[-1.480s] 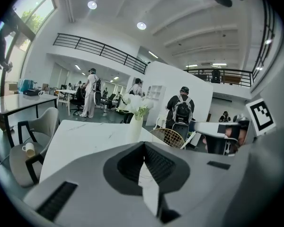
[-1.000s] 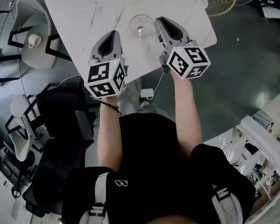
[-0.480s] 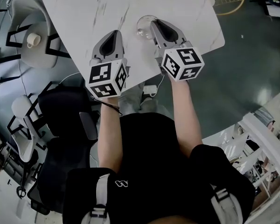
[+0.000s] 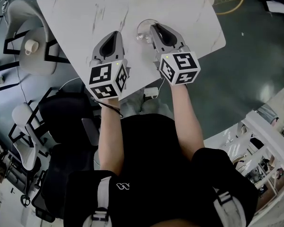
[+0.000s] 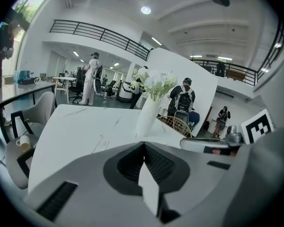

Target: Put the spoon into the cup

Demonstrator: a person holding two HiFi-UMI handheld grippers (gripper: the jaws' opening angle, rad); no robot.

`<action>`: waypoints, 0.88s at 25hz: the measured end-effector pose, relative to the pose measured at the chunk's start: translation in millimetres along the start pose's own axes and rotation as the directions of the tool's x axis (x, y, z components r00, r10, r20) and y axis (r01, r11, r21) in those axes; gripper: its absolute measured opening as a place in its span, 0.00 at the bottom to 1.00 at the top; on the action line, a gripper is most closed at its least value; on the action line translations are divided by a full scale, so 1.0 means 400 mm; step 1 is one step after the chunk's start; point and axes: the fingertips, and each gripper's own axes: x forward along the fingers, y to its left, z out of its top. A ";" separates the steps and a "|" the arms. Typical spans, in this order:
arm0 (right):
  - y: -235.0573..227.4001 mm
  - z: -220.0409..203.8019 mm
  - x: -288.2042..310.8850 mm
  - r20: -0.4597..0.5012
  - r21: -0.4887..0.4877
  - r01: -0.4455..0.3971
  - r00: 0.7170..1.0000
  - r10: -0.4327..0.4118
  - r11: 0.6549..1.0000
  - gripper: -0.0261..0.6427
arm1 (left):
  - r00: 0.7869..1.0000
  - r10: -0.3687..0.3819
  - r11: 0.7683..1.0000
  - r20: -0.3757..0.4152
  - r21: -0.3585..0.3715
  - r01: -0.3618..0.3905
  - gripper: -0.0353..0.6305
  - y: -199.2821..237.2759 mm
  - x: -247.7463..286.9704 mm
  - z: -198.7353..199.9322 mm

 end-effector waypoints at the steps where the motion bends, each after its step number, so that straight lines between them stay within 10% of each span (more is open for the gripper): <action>1: -0.005 -0.002 0.000 -0.008 -0.012 0.012 1.000 -0.012 1.000 0.12 | 1.000 -0.003 1.000 0.002 0.000 0.003 0.08 -0.001 0.002 0.003; 22: -0.103 0.099 -0.052 0.024 -0.011 0.144 0.989 -0.143 0.990 0.24 | 0.983 -0.053 0.998 0.176 0.031 0.049 0.08 -0.039 -0.020 0.197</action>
